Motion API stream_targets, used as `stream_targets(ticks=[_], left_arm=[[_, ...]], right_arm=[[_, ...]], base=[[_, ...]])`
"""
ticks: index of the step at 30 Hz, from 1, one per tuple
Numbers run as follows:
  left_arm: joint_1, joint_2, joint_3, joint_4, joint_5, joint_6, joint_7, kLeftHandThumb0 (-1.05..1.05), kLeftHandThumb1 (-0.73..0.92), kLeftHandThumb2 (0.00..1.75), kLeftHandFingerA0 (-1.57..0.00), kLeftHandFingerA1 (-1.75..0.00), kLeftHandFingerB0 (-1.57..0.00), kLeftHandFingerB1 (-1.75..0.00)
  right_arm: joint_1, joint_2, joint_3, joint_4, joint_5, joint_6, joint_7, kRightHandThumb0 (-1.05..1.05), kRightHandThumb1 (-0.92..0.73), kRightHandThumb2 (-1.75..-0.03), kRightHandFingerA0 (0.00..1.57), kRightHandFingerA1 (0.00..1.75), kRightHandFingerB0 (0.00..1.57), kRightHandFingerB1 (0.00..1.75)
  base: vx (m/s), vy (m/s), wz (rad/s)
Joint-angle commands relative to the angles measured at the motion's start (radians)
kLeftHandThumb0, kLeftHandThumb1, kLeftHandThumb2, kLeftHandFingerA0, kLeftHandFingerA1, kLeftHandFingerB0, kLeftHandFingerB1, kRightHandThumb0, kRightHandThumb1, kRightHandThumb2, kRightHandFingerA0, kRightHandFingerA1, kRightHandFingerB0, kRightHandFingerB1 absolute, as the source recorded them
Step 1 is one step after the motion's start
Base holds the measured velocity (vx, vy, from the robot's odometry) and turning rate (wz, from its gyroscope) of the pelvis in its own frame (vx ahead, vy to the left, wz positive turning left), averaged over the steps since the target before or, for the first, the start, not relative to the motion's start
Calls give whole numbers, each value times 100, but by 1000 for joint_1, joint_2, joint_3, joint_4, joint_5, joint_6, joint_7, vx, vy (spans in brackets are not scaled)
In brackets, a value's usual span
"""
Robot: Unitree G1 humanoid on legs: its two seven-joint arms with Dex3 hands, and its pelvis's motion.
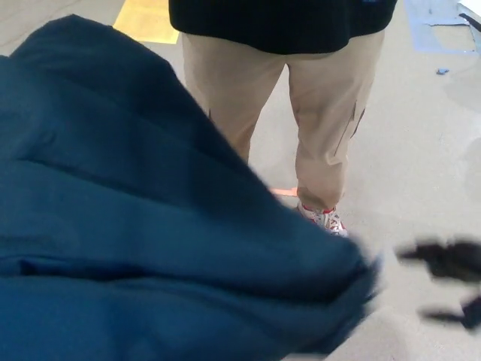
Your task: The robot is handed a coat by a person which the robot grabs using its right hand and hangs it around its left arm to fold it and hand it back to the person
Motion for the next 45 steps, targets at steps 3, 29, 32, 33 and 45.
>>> stream_targets(ticks=[3,29,32,33,45], left_arm=[[-17,73,0,-52,3,-58,-46,-68,78,64,-19,-30,-18,-29],[111,-23,-23,-393,-56,33,-94,-35,49,104,0,-47,0,-47],[125,-25,-26,-435,-57,48,-93,-65,77,63,-23,-31,-16,-28],[122,-24,-30,-435,-52,43,-94,-66,77,63,-22,-31,-15,-28],[195,-31,-25,-459,-41,42,-72,-71,60,87,-21,-43,-13,-40]], right_arm=[[-61,-114,226,280,-193,-178,98,-85,-52,-85,0,0,0,0],[-124,327,-30,696,-84,16,-731,-40,-76,-63,26,32,31,33],[-113,312,-56,720,-85,-17,-763,-45,-58,-89,36,51,29,47],[-110,305,-75,726,-72,-39,-769,-36,-74,-62,50,40,45,37],[-120,333,-185,781,-53,-73,-729,-37,-73,-62,55,39,53,39]], base=[[0,0,0],[0,0,0],[0,0,0],[0,0,0],[0,0,0]])
